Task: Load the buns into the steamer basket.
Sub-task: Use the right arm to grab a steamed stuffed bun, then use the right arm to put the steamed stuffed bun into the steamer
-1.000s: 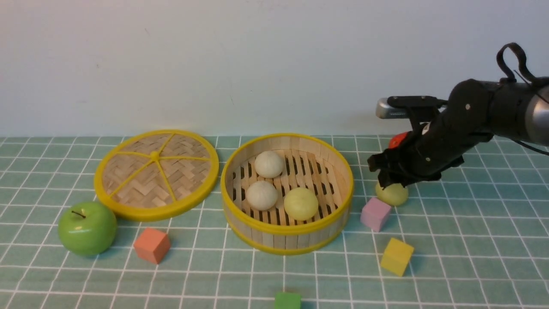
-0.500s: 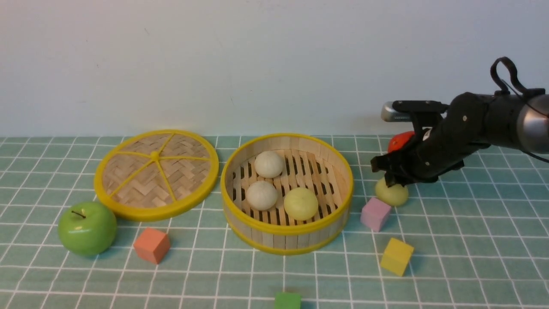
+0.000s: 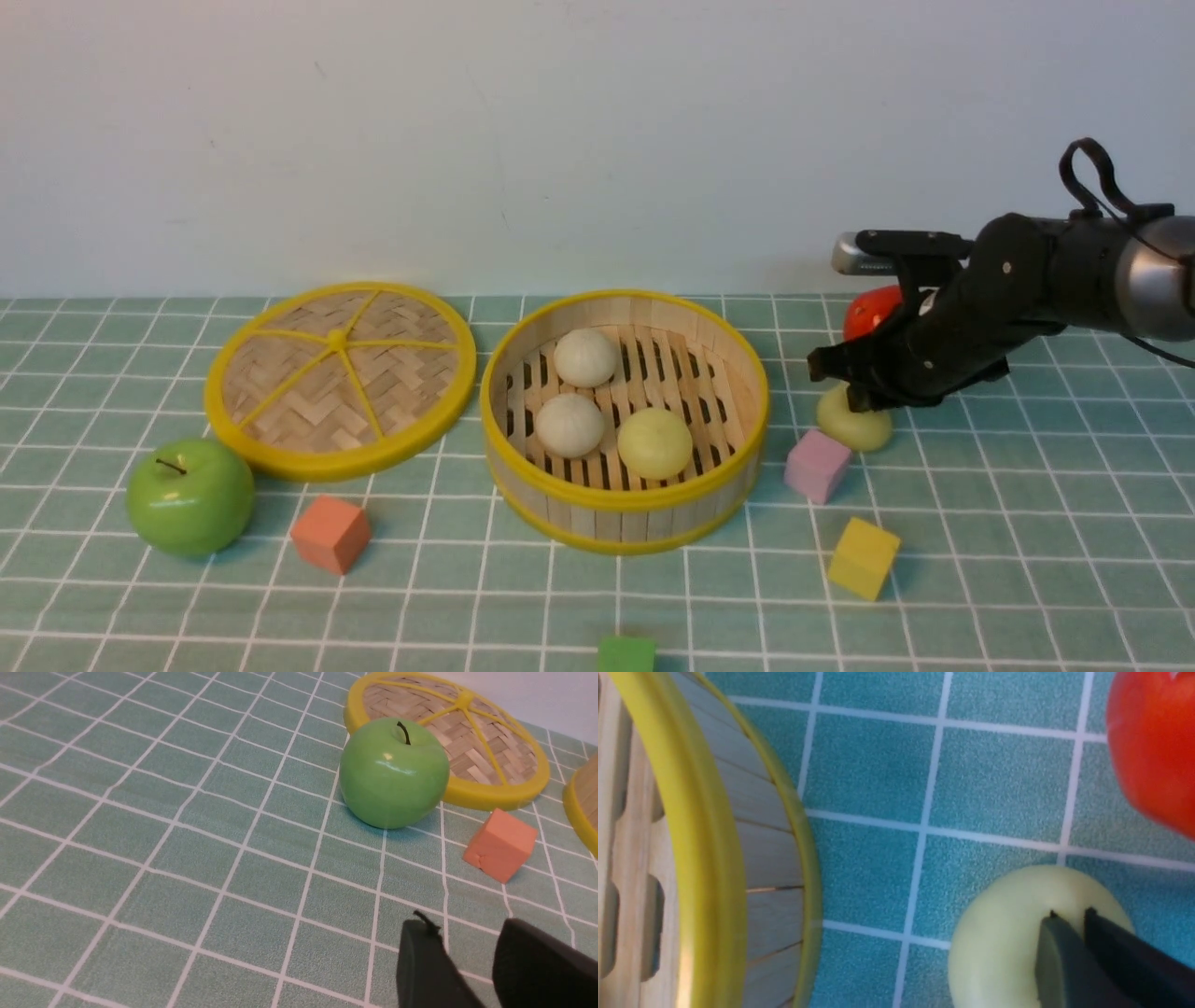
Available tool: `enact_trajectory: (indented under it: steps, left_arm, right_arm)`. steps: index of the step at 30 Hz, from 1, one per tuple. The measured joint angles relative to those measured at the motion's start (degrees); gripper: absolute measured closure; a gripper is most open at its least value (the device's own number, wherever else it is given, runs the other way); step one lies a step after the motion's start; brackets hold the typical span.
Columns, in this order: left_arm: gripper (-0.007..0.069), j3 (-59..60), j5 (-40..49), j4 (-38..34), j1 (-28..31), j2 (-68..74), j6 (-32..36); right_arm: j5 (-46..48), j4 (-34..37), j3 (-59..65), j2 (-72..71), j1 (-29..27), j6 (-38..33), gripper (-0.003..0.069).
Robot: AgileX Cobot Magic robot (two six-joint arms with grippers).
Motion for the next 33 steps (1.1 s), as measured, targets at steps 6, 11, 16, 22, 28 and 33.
enact_trajectory:
  steps: [6, 11, 16, 22, 28, 33]
  left_arm:
    - [0.0396, 0.0, 0.0, 0.06, 0.0, 0.0, 0.0]
    - [0.0396, 0.0, 0.0, 0.05, 0.0, 0.0, 0.0]
    - [0.0396, 0.0, 0.0, 0.05, 0.0, 0.0, 0.0]
    - [0.0388, 0.0, 0.0, 0.05, 0.0, 0.0, 0.0]
    - [0.0387, 0.0, 0.0, 0.07, 0.0, 0.0, 0.0]
    - [0.0387, 0.0, 0.0, 0.12, 0.0, 0.0, 0.0]
  right_arm:
    - [5.73, 2.87, -3.01, -4.28, 0.61, -1.3, 0.066]
    - [5.64, 9.16, -7.49, -8.3, 3.63, -6.58, 0.066]
    - [2.95, 16.05, -8.97, -7.74, 8.19, -13.05, 0.066]
    - [-2.53, 19.67, -8.97, -0.47, 11.9, -16.41, 0.0659]
    - [-4.75, 19.84, -8.97, 2.44, 11.97, -16.41, 0.0611]
    - [-4.12, 19.84, -9.07, 2.44, 11.97, -16.41, 0.0437]
